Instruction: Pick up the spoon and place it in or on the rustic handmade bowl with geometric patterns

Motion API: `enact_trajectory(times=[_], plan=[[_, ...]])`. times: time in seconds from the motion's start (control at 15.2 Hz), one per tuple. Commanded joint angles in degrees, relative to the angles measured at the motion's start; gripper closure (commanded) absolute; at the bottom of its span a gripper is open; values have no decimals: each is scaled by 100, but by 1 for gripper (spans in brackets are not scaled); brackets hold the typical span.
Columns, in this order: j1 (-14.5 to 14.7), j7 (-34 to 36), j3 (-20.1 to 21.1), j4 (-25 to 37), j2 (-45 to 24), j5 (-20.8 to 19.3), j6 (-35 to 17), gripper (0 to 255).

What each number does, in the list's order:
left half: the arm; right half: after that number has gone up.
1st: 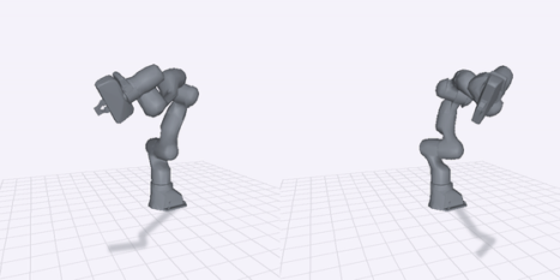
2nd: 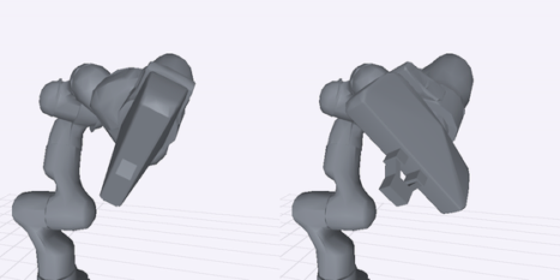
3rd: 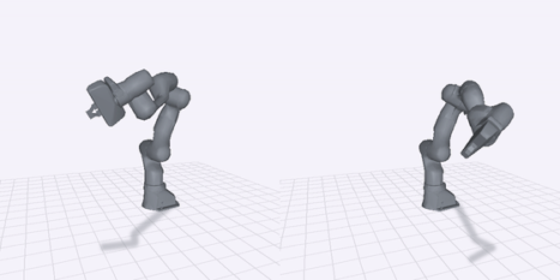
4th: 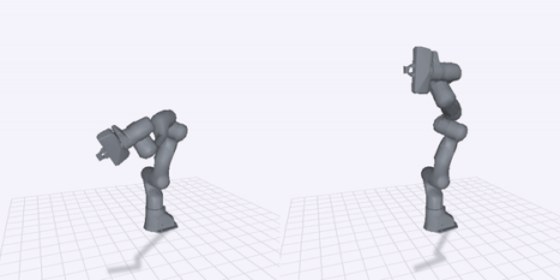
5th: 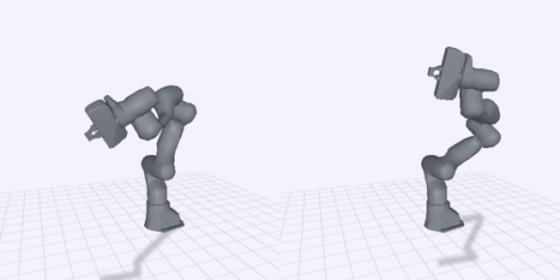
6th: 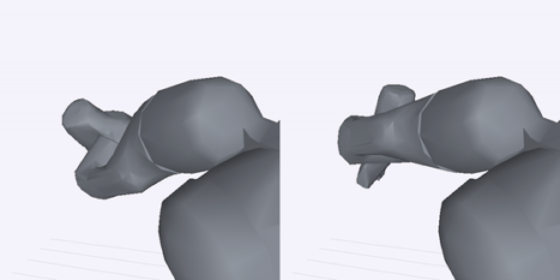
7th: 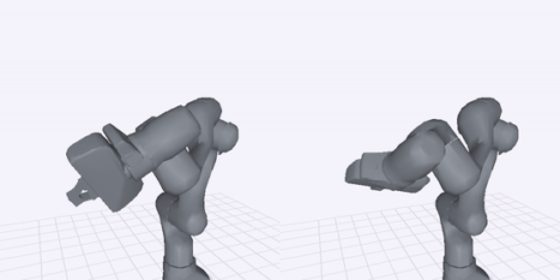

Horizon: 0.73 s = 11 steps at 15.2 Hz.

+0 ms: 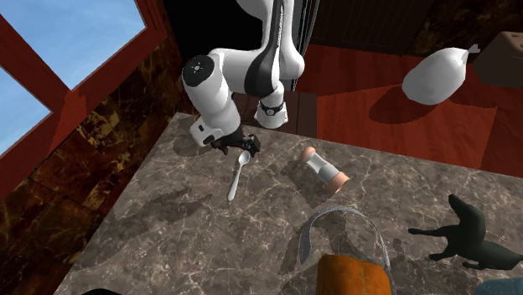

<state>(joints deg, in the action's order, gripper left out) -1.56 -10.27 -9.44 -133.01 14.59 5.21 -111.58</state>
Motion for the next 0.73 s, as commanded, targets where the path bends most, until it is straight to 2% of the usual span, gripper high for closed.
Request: enact_trajectory(times=[0.0,0.26,0.66], plan=[[-3,-54,-51,135,-432,81,-204,0],[-31,-190,-132,458,-1236,262,-509,0],[-4,-242,-104,157,-1406,346,-976,0]])
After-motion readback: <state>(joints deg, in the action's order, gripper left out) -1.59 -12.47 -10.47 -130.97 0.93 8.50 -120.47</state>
